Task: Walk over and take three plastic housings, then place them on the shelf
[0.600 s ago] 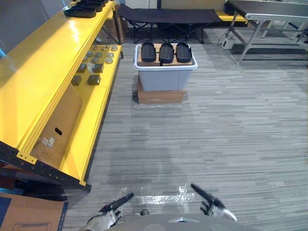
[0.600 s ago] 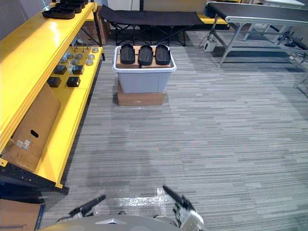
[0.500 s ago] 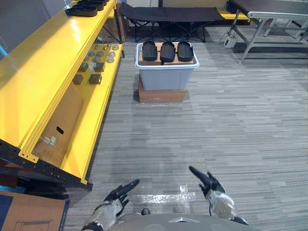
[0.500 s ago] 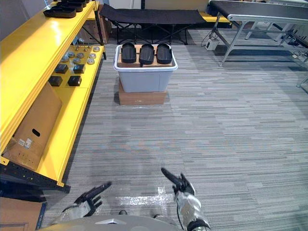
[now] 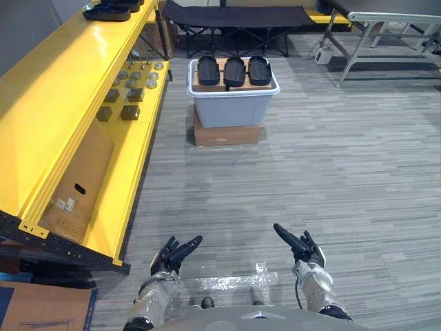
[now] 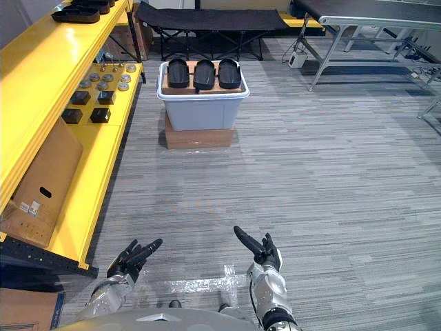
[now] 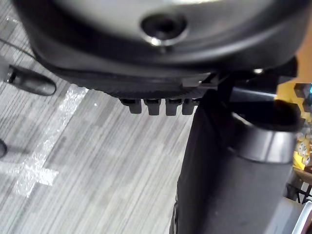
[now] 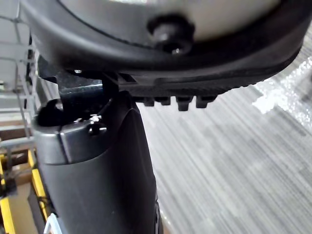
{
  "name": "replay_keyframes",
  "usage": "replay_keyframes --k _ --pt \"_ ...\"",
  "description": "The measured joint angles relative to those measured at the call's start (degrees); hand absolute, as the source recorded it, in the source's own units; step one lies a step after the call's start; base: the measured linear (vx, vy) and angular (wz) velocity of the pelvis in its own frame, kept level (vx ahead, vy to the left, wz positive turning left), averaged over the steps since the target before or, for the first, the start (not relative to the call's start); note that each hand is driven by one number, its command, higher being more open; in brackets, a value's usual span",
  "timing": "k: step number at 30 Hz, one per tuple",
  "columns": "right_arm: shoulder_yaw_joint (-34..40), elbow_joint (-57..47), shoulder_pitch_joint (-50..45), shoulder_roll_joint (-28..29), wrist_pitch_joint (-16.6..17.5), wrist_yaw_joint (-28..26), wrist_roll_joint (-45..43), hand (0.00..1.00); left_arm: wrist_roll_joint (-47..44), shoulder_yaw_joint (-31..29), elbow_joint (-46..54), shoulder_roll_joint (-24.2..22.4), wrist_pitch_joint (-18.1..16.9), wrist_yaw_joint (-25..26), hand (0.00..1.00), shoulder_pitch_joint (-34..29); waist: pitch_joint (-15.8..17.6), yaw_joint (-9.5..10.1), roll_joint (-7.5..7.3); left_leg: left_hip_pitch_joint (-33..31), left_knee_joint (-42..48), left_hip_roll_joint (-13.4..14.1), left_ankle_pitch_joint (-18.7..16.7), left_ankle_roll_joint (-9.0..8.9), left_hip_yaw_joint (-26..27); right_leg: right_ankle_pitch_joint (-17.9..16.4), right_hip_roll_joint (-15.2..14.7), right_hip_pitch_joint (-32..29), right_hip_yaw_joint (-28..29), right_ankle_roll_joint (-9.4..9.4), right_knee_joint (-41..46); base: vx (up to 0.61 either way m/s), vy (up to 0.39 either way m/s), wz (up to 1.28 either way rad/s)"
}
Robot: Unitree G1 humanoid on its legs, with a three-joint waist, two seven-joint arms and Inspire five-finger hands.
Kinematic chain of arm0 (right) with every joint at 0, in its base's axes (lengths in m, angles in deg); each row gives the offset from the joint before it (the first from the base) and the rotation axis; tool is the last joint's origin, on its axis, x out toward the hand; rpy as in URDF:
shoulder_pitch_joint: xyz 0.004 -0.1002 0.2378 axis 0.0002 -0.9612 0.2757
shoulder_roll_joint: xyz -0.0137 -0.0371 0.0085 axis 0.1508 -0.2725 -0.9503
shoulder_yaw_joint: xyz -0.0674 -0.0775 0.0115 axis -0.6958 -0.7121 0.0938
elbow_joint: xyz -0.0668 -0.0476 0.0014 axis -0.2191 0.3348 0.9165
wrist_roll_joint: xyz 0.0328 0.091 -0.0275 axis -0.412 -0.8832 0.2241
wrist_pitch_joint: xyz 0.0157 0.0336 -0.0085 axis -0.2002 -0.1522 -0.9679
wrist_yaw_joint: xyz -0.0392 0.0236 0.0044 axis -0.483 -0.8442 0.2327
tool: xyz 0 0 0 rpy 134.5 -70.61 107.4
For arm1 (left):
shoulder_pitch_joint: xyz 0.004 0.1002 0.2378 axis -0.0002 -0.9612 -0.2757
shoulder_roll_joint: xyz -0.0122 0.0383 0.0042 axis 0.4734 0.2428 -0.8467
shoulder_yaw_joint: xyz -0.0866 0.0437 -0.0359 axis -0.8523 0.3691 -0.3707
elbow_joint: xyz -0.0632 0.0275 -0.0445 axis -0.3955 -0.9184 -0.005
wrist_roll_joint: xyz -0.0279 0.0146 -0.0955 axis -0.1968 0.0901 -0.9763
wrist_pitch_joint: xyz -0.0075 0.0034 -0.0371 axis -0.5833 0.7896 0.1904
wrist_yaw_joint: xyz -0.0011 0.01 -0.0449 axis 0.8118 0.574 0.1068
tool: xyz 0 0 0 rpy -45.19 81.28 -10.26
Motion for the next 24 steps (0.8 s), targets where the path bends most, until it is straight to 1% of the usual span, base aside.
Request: replay_keyframes --k 3,8,11,14,15,16,17,18,19,20,21,22,24 --pt "-0.2 -2.2 -2.1 0.1 -0.1 -1.9 -4.0 1.0 -0.2 0.9 2.4 -0.1 0.0 -0.1 1.0 -1.3 -0.1 -0.02 0.12 0.0 0.0 0.0 0.1 0.17 -0.1 0.0 -0.1 0.0 0.1 0.0 0.2 0.0 0.0 0.0" --pt "-0.8 -3.6 -2.4 0.6 -0.2 -2.8 -8.8 1.0 -0.2 2.9 2.4 -0.4 0.2 -0.1 1.0 -1.4 -0.1 0.03 0.34 0.5 0.0 0.0 0.3 0.35 0.5 0.0 -0.1 -0.2 1.1 -0.02 0.9 -0.01 0.001 -0.05" --pt "-1.0 -4.0 -2.4 1.0 -0.2 -2.9 -9.1 1.0 -0.2 3.9 2.7 -0.3 0.2 -0.1 1.0 -1.5 -0.1 0.05 0.43 0.9 0.0 0.0 0.2 0.34 1.2 0.0 -0.1 -0.2 1.8 -0.04 1.2 -0.05 0.005 -0.15" --pt "-2.3 -4.5 -2.8 1.1 -0.2 -2.6 -9.0 1.0 -0.4 4.6 5.9 -0.4 0.2 -0.1 1.0 -2.6 -0.1 0.06 0.34 0.9 0.0 -0.1 -0.2 0.26 1.9 -0.3 -0.3 -1.1 2.6 -0.22 2.5 -0.05 0.014 -0.13" --pt "-2.9 -6.2 -3.8 1.2 -0.2 -2.3 -8.9 1.0 -0.4 5.5 7.7 -0.5 0.2 -0.3 1.0 -2.8 0.1 0.1 0.21 0.3 0.3 -0.2 -0.7 1.16 2.1 -2.3 -1.0 -3.4 2.7 0.03 6.5 -0.06 0.025 -0.04" --pt "-3.1 -7.3 -4.4 1.5 -0.2 -2.2 -8.6 1.0 -0.4 6.4 9.3 -0.1 0.2 -0.5 1.0 -2.7 0.7 0.01 -0.91 -0.9 2.3 -0.5 -2.2 2.03 2.1 -4.3 -2.2 -5.9 2.6 0.6 11.7 -0.05 0.026 -0.06" --pt "-3.2 -7.5 -4.5 1.6 -0.2 -2.1 -8.6 1.0 -0.4 6.6 10.0 -0.1 0.2 -0.7 1.0 -2.6 0.8 0.07 -0.88 -1.3 3.4 -0.5 -2.9 2.19 2.3 -4.8 -2.7 -7.4 2.5 0.73 14.5 -0.03 0.032 -0.14" --pt "-3.7 -7.7 -4.3 1.7 -0.2 -1.8 -8.9 1.0 -0.4 7.0 11.5 -0.2 0.2 -0.7 1.0 -2.5 1.7 0.28 -1.07 -2.0 4.8 0.0 -3.7 2.65 2.6 -4.9 -3.6 -11.1 2.1 0.76 21.9 -0.03 0.045 -0.14" --pt "-4.7 -8.0 -4.4 1.7 -0.1 -1.9 -9.5 1.0 -0.4 7.5 13.2 -0.2 0.2 -0.7 1.0 -2.2 3.3 0.09 -1.39 -2.0 6.7 0.7 -4.5 3.29 2.6 -5.3 -4.9 -15.2 0.9 0.33 29.9 -0.02 0.049 -0.07" --pt "-5.3 -8.0 -4.5 1.7 -0.2 -2.0 -10.4 1.0 -0.4 8.0 13.7 0.0 0.2 -0.6 1.0 -1.9 4.2 -0.08 -1.57 -1.8 7.8 1.2 -5.1 3.4 2.6 -5.9 -5.0 -15.7 0.2 0.0 30.7 0.02 0.049 -0.01" --pt "-6.2 -8.0 -5.1 1.7 -0.2 -2.6 -11.4 1.0 -0.5 8.5 14.1 0.3 0.5 -0.5 1.0 -1.3 5.1 0.16 -1.14 -1.9 9.7 2.3 -6.4 3.1 2.6 -5.9 -4.9 -16.3 -1.4 0.12 29.2 0.04 0.038 -0.07" --pt "-6.8 -8.0 -5.2 1.7 -0.3 -2.8 -11.5 1.0 -0.6 8.5 14.4 0.5 0.5 -0.4 1.0 -1.2 5.2 0.13 -1.11 -2.0 10.5 2.9 -6.9 2.99 2.6 -5.9 -4.6 -16.6 -1.8 0.19 27.6 0.09 0.036 -0.13" --pt "-9.0 -8.2 -5.6 1.5 -0.4 -3.1 -11.1 1.0 -2.0 8.6 15.2 1.4 0.7 -0.4 1.0 -0.1 5.3 -0.08 -1.6 -1.9 13.2 4.3 -9.0 1.55 2.6 -4.9 -3.7 -17.6 -1.9 1.62 21.5 0.15 0.0 -0.07"
